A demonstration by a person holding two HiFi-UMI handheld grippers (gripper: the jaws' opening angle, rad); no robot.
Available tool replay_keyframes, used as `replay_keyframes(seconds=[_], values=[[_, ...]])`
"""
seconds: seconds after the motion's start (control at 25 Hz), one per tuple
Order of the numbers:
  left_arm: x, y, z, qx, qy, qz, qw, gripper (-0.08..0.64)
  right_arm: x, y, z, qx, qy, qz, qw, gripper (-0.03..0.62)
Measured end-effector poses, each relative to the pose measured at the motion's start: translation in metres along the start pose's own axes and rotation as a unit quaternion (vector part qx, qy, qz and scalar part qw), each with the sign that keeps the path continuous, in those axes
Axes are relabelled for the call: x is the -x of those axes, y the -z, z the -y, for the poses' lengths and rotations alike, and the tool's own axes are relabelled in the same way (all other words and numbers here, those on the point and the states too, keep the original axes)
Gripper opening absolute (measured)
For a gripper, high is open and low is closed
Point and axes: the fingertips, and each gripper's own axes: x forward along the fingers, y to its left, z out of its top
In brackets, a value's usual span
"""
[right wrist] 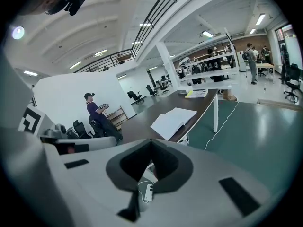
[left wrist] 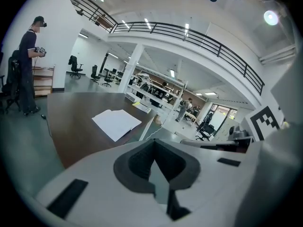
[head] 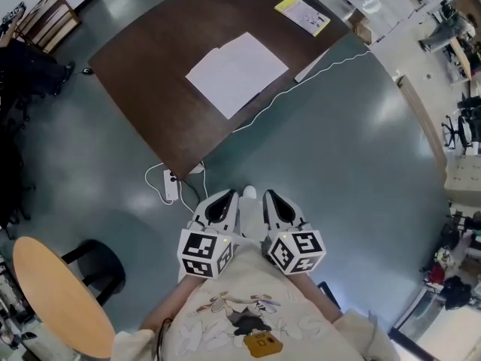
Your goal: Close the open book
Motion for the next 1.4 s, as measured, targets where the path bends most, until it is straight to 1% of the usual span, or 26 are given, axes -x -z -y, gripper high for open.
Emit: replay_keyframes(seconds=[0.12, 0.28, 0.4, 0.52, 0.68, 0.76, 0.84, 0.92, 1.0, 1.12, 1.2, 1.24, 1.32, 1.4], values=[[-0.016, -0.009, -0.011, 0.01, -0.022, 0.005, 0.9997, 0.006, -0.025, -0.005, 0.009, -0.009, -0.018, -0.026, 0.999, 0.006], [-0.024, -0.027, -0.021, 0.016, -0.052, 0.023, 0.9983, 0.006, -0.051, -0.01, 0.005, 0.006, -0.053, -0.052, 0.997, 0.006], [-0.031, -0.031, -0.025, 0.029, -0.071, 0.022, 0.9968, 0.006, -0.058, -0.022, 0.003, 0.029, -0.076, -0.053, 0.995, 0.006], [-0.038, -0.032, -0.012, 0.031, -0.079, 0.023, 0.9961, 0.006, -0.051, -0.033, 0.017, 0.036, -0.085, -0.044, 0.995, 0.006], [-0.063, -0.032, 0.01, 0.018, -0.079, 0.029, 0.9963, 0.006, -0.051, -0.035, 0.048, 0.009, -0.092, -0.04, 0.995, 0.006], [-0.081, -0.028, 0.012, 0.018, -0.076, 0.018, 0.9968, 0.006, -0.059, -0.036, 0.064, -0.005, -0.097, -0.043, 0.994, 0.006], [-0.094, -0.027, 0.011, 0.023, -0.077, 0.005, 0.9968, 0.006, -0.069, -0.038, 0.077, -0.017, -0.103, -0.058, 0.993, 0.006], [-0.101, -0.036, 0.011, 0.022, -0.079, 0.001, 0.9966, 0.006, -0.08, -0.04, 0.085, -0.024, -0.108, -0.074, 0.991, 0.008], [-0.114, -0.051, 0.009, 0.018, -0.073, 0.002, 0.9971, 0.006, -0.093, -0.051, 0.092, -0.023, -0.108, -0.079, 0.991, 0.008], [-0.14, -0.069, -0.008, 0.016, -0.063, 0.001, 0.9979, 0.006, -0.125, -0.065, 0.093, -0.014, -0.11, -0.086, 0.99, 0.008], [-0.156, -0.083, -0.028, 0.021, -0.06, 0.002, 0.998, 0.006, -0.154, -0.065, 0.089, -0.019, -0.115, -0.105, 0.988, 0.009], [-0.161, -0.091, -0.038, 0.025, -0.059, 0.005, 0.9979, 0.006, -0.169, -0.063, 0.087, -0.026, -0.12, -0.119, 0.985, 0.012], [-0.167, -0.108, -0.057, 0.034, -0.055, 0.014, 0.9978, 0.006, -0.198, -0.062, 0.084, -0.049, -0.126, -0.145, 0.98, 0.048], [-0.17, -0.122, -0.078, 0.038, -0.05, 0.019, 0.9979, 0.006, -0.227, -0.061, 0.085, -0.074, -0.122, -0.163, 0.976, 0.069]])
